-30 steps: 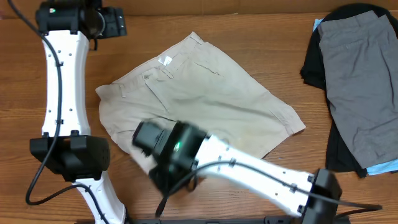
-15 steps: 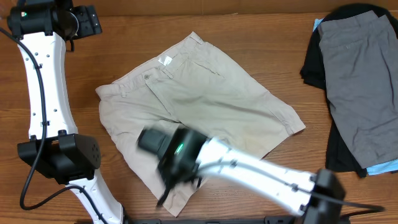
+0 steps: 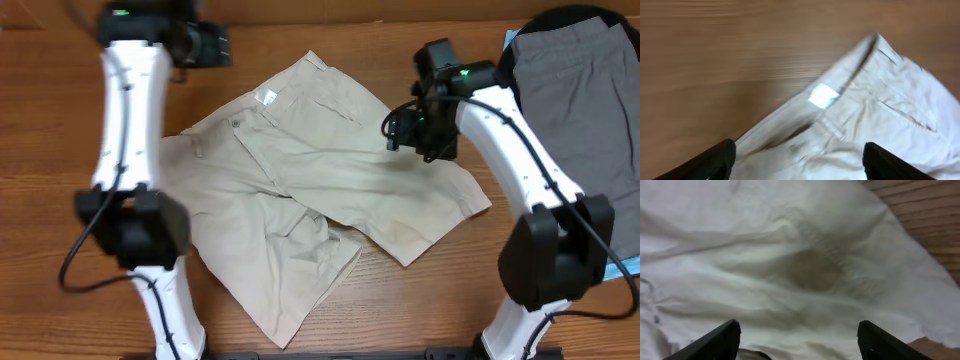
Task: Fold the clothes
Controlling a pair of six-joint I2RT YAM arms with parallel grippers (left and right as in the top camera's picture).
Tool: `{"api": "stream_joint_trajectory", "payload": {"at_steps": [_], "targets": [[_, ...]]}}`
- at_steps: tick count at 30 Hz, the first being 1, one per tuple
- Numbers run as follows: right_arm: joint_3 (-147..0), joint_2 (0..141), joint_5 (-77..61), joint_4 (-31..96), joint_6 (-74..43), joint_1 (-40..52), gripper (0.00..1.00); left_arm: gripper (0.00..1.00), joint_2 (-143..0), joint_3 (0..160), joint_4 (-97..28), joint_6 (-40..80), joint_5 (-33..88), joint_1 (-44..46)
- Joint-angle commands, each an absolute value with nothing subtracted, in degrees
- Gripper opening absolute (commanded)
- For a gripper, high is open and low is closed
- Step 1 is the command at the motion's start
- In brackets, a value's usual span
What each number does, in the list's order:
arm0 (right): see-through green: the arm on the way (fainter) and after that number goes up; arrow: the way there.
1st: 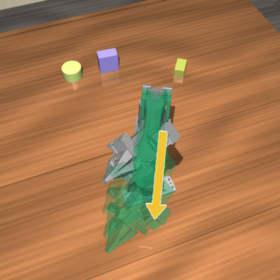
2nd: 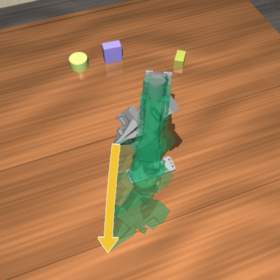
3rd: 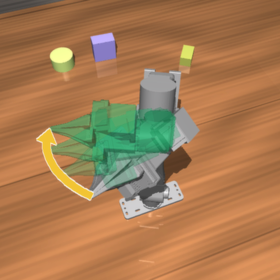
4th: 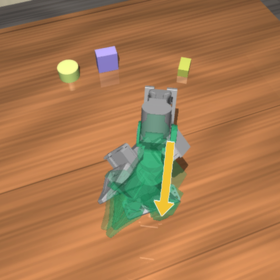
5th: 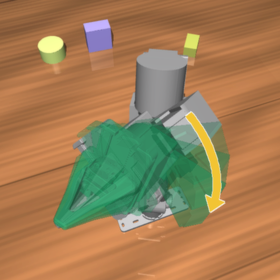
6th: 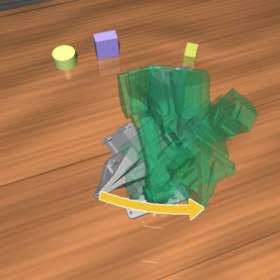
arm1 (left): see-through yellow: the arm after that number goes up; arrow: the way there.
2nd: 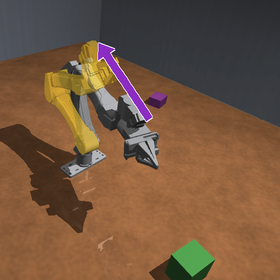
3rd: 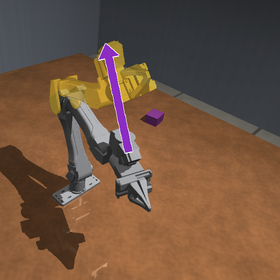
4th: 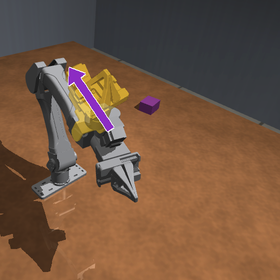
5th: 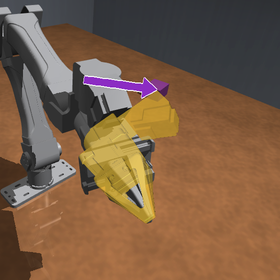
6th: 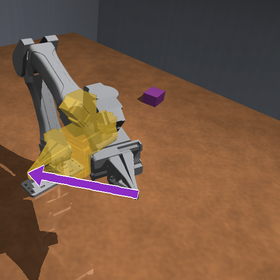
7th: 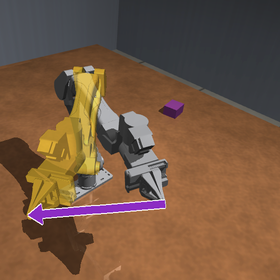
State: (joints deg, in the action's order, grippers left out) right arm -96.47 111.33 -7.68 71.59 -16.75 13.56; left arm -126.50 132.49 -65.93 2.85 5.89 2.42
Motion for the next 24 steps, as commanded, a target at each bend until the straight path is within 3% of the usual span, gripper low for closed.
{"api": "stream_joint_trajectory", "payload": {"at_steps": [1, 8, 18, 24], "targets": [[-95.85, 112.14, -8.60, 70.67, -13.41, 12.95, 0.79, 0.80, -131.50, 133.21, -63.35, -3.36, 7.55, 6.94], [-95.20, 112.33, -8.47, 68.77, -12.78, 11.25, 0.81, 0.84, -139.22, 133.21, -54.13, -12.23, 7.35, 13.69], [-95.11, 112.33, -8.43, 67.68, -11.40, 11.11, 0.82, 0.86, -144.94, 133.21, -45.01, -15.05, 11.51, 12.75], [-94.06, 112.33, -8.40, 67.72, -10.39, 11.11, 0.82, 0.79, -147.52, 133.21, -42.74, -15.03, 12.58, 12.75]]}}
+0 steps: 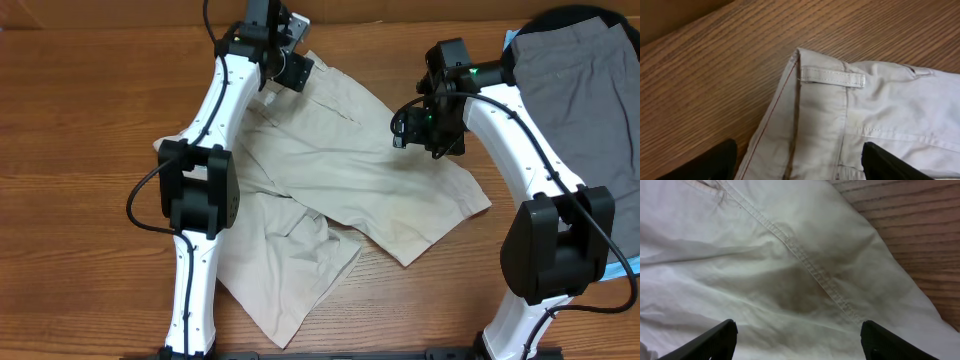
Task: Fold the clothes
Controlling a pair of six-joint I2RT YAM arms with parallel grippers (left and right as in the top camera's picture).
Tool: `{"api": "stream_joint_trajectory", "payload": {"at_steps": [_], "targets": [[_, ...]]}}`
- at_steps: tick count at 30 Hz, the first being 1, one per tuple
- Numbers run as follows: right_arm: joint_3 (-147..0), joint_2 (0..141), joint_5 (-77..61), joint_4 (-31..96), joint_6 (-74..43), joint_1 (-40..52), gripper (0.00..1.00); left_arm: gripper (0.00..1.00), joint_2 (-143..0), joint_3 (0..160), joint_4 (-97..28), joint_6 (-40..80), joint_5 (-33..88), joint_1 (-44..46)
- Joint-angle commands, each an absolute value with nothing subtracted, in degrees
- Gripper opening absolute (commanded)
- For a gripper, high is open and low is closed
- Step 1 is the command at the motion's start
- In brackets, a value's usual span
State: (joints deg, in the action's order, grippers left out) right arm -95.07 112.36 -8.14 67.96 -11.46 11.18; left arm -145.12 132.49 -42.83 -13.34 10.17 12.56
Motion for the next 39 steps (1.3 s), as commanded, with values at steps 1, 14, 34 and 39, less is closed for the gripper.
{"api": "stream_joint_trajectory", "payload": {"at_steps": [1, 14, 34, 39], "targets": [[-94.02, 112.33, -8.43, 67.72, -10.39, 11.11, 0.82, 0.78, -147.74, 133.21, -42.98, -15.03, 13.13, 12.78], [-94.02, 112.33, -8.43, 66.46, -10.41, 11.11, 0.81, 0.62, -148.86, 133.21, -44.56, -15.07, 16.16, 12.84], [-94.02, 112.33, -8.43, 66.63, -10.41, 11.11, 0.75, 0.05, -151.11, 133.58, -44.75, -10.22, 15.99, 12.36], [-94.02, 112.33, -8.47, 66.65, -10.41, 11.11, 0.72, 0.04, -150.47, 143.61, -49.69, -1.69, 15.97, 8.08]]}}
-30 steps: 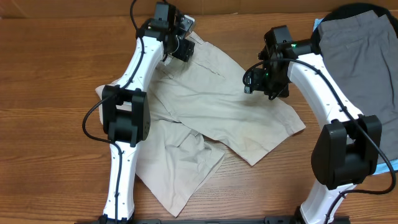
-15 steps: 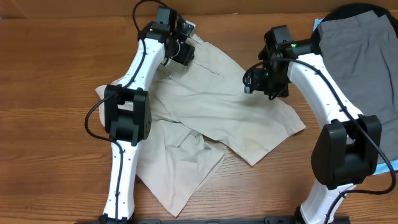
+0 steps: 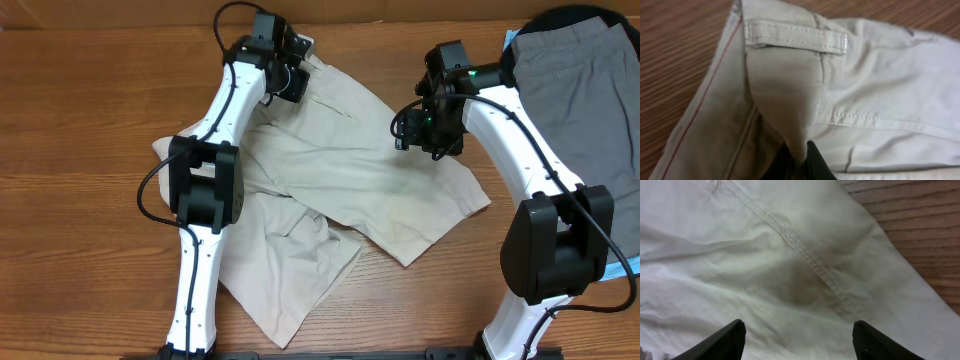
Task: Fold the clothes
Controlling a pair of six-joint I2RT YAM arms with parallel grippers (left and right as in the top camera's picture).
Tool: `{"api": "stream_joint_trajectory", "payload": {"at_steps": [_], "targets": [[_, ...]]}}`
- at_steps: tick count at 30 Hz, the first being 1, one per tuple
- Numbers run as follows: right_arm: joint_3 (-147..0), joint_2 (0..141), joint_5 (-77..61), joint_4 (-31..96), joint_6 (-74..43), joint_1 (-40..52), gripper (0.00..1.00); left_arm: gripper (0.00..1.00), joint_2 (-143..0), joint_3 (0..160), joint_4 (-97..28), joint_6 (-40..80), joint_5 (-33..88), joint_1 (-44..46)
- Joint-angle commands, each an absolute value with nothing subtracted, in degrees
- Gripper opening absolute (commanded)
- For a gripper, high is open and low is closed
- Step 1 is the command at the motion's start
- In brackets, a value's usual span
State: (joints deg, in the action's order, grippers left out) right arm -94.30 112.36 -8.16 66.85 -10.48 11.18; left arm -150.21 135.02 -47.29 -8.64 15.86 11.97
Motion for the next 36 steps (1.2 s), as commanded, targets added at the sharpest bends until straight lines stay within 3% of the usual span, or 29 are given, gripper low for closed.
{"api": "stream_joint_trajectory", "payload": {"at_steps": [1, 6, 10, 11, 12, 14, 17, 25, 29, 36], "targets": [[-94.02, 112.33, -8.47, 66.65, -10.41, 11.11, 0.71, 0.04, -150.30, 146.43, -51.46, -1.04, 15.92, 6.96], [-94.02, 112.33, -8.71, 66.24, -10.39, 11.11, 0.69, 0.05, -150.19, 162.43, -60.53, 0.25, 10.83, 0.71], [-94.02, 112.38, -9.13, 63.46, -10.37, 11.25, 0.64, 0.09, -150.19, 166.01, -64.47, 0.23, 7.88, -3.01], [-94.02, 112.44, -9.15, 62.33, -10.37, 11.29, 0.63, 0.16, -150.19, 166.01, -65.47, 0.25, 7.92, -3.81], [-94.02, 112.57, -9.15, 60.86, -10.37, 11.29, 0.62, 0.41, -150.23, 165.91, -66.67, 0.30, 7.94, -4.60], [-94.02, 113.03, -9.32, 58.08, -10.37, 11.51, 0.61, 0.63, -150.26, 165.80, -68.97, 0.32, 7.88, -5.43], [-94.02, 114.72, -10.33, 52.45, -7.31, 12.47, 0.60, 0.80, -149.93, 166.43, -71.92, 1.10, 7.92, -5.98], [-94.02, 119.61, -5.93, 50.98, -5.74, 16.32, 0.61, 0.86, -143.76, 170.43, -78.96, 9.72, 9.04, -5.91], [-95.85, 118.74, -11.75, 58.63, -7.51, 18.17, 0.84, 0.87, -138.65, 171.28, -81.36, 9.89, 9.34, -5.54], [-95.90, 118.61, -16.16, 58.98, -7.49, 23.29, 0.81, 0.90, -132.60, 171.28, -84.71, 11.35, 13.58, -5.50]]}}
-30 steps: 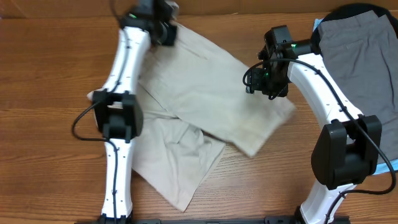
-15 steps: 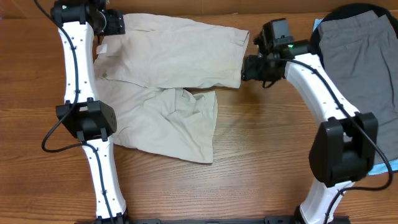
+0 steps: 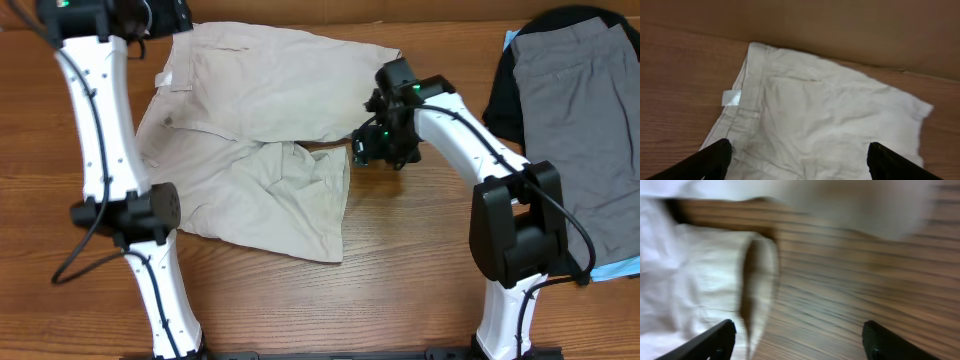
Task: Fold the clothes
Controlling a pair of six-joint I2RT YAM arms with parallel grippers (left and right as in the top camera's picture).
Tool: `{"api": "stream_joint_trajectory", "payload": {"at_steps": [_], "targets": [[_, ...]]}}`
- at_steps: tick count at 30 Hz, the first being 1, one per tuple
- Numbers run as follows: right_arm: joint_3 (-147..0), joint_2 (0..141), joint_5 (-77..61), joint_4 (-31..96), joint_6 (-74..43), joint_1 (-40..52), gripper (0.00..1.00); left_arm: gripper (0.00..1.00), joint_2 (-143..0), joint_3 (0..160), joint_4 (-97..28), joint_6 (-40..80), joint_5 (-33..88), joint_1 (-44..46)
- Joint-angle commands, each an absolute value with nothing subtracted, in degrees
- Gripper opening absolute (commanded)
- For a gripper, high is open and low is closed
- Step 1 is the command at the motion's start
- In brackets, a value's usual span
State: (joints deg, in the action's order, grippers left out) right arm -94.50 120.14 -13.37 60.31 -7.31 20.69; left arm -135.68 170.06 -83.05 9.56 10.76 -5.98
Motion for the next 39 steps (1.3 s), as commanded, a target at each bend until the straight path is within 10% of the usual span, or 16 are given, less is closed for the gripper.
{"api": "stream_joint_trajectory", "payload": {"at_steps": [1, 21, 28, 31, 39], "targets": [[-95.85, 118.69, -16.16, 58.08, -7.73, 24.16, 0.78, 0.91, -132.60, 171.28, -85.80, 11.11, 13.50, -5.50], [-89.34, 120.38, -15.99, 46.54, -12.08, 27.31, 0.53, 0.91, -133.40, 168.77, -95.81, 7.73, 7.05, -5.45], [-89.34, 120.70, -16.71, 44.34, -12.67, 27.38, 0.33, 0.91, -133.40, 165.03, -95.74, 7.70, 6.83, -5.21], [-89.30, 121.05, -16.64, 45.10, -13.65, 27.38, 0.05, 0.90, -133.40, 163.37, -95.79, 7.70, 6.81, -5.23], [-89.43, 118.52, -18.44, 54.02, -15.29, 23.86, 0.04, 0.86, -133.40, 162.36, -96.79, 7.73, 4.47, -5.23]]}}
